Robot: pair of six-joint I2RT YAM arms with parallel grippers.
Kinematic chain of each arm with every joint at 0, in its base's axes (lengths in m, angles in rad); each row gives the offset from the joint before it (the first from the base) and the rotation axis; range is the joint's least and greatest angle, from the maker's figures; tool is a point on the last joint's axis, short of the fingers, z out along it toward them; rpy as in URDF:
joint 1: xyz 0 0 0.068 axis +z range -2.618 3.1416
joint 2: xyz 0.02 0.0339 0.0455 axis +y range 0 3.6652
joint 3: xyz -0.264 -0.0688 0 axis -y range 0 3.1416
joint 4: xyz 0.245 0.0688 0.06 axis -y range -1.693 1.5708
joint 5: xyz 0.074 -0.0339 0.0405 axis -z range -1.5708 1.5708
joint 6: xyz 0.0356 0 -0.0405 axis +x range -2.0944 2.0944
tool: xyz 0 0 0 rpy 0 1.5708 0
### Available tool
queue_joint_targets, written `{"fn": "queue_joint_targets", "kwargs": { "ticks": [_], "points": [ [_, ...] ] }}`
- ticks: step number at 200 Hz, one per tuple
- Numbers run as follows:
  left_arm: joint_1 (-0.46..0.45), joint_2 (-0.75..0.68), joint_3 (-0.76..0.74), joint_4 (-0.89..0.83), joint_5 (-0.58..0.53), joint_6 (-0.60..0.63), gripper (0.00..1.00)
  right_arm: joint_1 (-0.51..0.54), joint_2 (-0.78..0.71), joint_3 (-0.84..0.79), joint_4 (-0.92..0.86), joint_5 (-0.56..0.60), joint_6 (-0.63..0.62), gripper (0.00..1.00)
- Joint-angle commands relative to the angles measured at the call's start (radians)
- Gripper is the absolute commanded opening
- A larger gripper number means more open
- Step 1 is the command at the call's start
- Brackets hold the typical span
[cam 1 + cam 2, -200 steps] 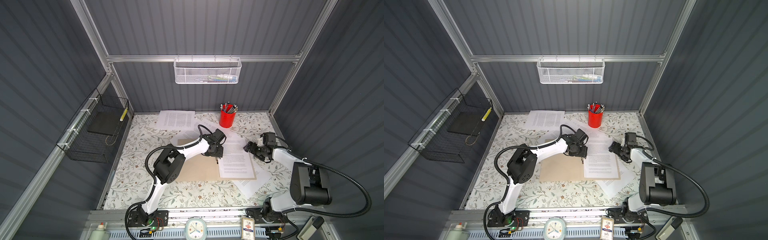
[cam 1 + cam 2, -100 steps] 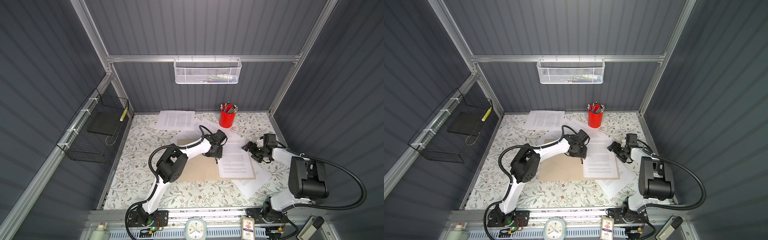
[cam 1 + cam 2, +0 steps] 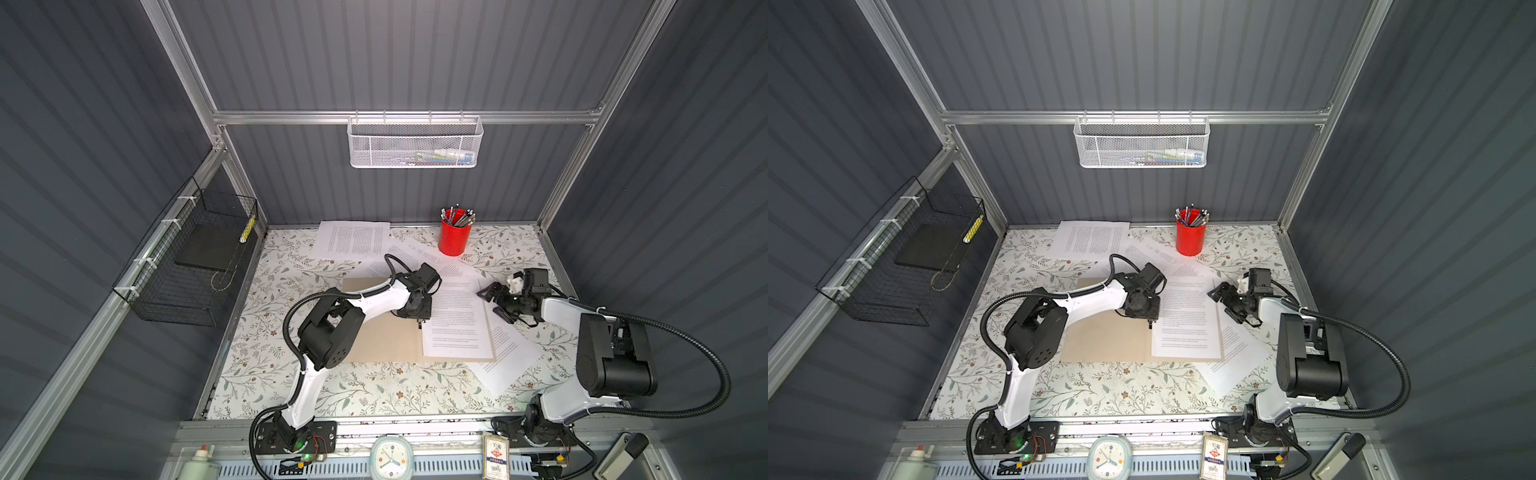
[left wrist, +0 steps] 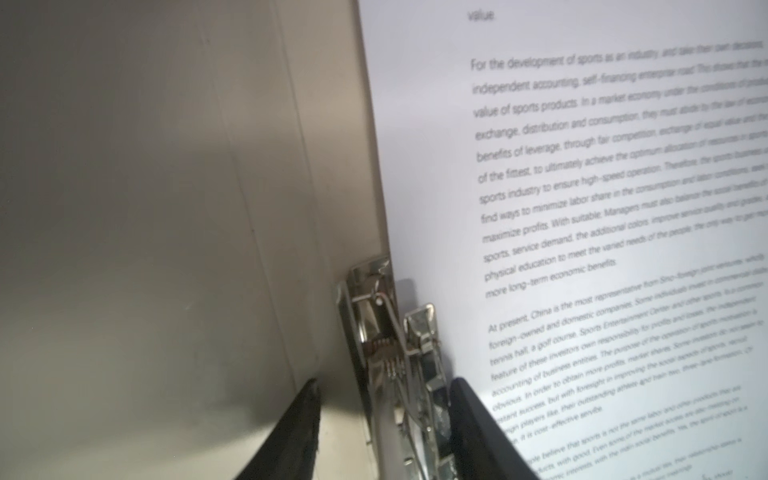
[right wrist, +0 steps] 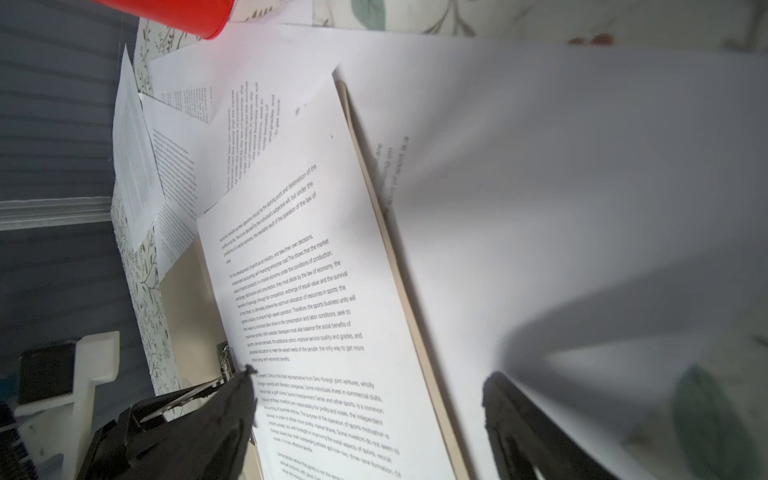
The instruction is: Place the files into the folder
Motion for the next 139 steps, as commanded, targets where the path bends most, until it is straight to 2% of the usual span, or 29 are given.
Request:
{"fn": "queue_joint_targets", "kwargs": {
  "ticks": [1,62,88,112,139],
  "points": [
    [0.039,-0.043,-0.095,-0.028,0.000,0.014,0.51,0.035,-0.015,-0.002,0.014,-0.025,0.008,0.86],
    [0.115,-0.193,-0.347,0.012,0.004,0.020,0.51,0.154,0.007,0.064,-0.020,0.007,-0.004,0.84],
    [0.161,-0.249,-0.426,0.017,-0.004,0.059,0.51,0.202,-0.001,0.078,-0.024,0.025,0.006,0.82],
    [0.211,-0.283,-0.462,0.020,0.000,0.102,0.51,0.265,0.002,0.097,-0.034,0.047,0.015,0.79],
    [0.217,-0.316,-0.457,0.038,0.043,0.153,0.53,0.372,0.004,0.133,-0.069,0.099,-0.001,0.73]
  ]
}}
